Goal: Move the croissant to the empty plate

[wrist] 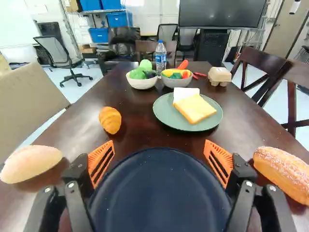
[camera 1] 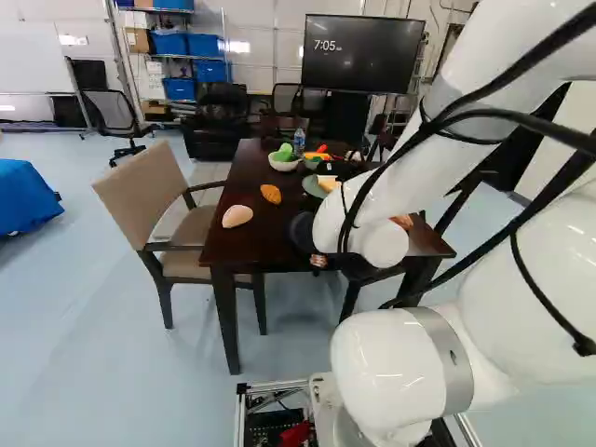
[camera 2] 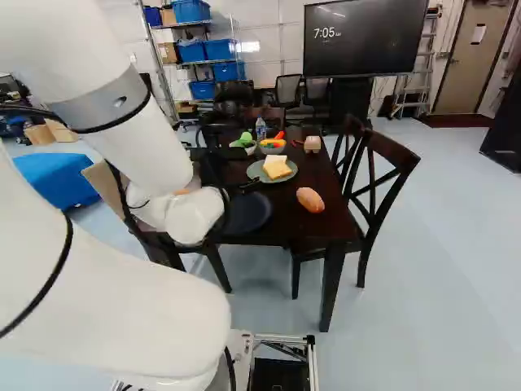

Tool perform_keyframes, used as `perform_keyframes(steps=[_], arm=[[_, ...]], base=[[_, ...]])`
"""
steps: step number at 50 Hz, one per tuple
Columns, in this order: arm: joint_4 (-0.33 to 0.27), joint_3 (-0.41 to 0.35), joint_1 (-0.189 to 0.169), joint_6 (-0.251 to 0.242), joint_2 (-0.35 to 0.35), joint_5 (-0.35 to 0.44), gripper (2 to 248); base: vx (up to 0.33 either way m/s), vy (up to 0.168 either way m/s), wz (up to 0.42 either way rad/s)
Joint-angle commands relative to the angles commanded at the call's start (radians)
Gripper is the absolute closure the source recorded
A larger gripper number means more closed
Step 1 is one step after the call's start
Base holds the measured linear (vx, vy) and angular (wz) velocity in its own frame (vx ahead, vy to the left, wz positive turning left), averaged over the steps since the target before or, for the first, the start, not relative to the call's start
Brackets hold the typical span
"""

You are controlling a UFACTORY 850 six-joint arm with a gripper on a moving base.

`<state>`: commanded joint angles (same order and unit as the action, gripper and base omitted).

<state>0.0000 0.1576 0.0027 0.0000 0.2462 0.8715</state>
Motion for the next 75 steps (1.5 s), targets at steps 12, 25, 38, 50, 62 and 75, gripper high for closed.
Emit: perform_keyframes(steps=[12, 25, 38, 50, 62, 75], arm=[[0.000, 0.062, 0.018, 0.000, -0.036, -0.025, 3], [0.000, 0.132, 0.043, 0.000, -0.077, -0.065, 3], [-0.007, 0.202, 0.055, 0.000, -0.118, -0.106, 3], [-0.022, 0.266, 0.054, 0.000, -0.155, -0.145, 3], [-0.038, 0.330, 0.064, 0.000, -0.190, -0.186, 3], [-0.056, 0.378, 0.096, 0.000, -0.224, -0.232, 3]], base=[[0.000, 0.000, 0.000], [0.000, 0.000, 0.000], [0.000, 0.000, 0.000], [0.000, 0.000, 0.000], [0.000, 0.000, 0.000], [0.000, 0.000, 0.000]])
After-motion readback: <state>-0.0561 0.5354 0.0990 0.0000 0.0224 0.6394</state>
